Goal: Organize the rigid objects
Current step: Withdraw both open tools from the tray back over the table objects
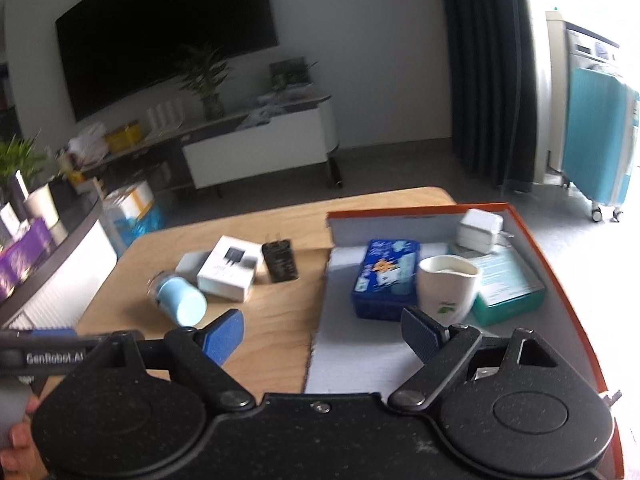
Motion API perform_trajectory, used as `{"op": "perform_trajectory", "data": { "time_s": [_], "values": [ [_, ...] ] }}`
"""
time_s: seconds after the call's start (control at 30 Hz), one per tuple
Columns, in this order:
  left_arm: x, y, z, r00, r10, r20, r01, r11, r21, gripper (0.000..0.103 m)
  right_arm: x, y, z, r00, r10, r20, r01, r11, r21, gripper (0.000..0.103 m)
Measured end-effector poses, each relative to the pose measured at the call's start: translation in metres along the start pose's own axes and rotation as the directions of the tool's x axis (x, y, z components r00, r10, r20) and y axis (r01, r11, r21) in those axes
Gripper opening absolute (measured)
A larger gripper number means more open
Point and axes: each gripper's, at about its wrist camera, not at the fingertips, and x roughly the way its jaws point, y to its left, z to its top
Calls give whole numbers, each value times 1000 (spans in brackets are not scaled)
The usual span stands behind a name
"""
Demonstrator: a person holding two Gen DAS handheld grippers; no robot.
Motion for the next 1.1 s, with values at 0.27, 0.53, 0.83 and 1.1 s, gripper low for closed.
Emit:
{"op": "perform_trajectory", "data": {
  "time_s": [0.27,0.53,0.83,1.1],
  "values": [
    [20,16,5,1000,-23,-19,23,1000,-10,103,8,13,0,999,49,-19,-50,998,-34,101],
    [35,15,14,999,-41,-16,42,998,48,103,26,31,1,994,89,-60,-94,992,-89,101],
    [65,22,24,997,-64,-33,65,997,42,103,38,37,6,993,103,-64,-110,988,-109,101],
    [92,19,29,998,-62,-30,66,979,192,103,51,32,10,991,104,-81,-111,989,-97,101]
  ]
}}
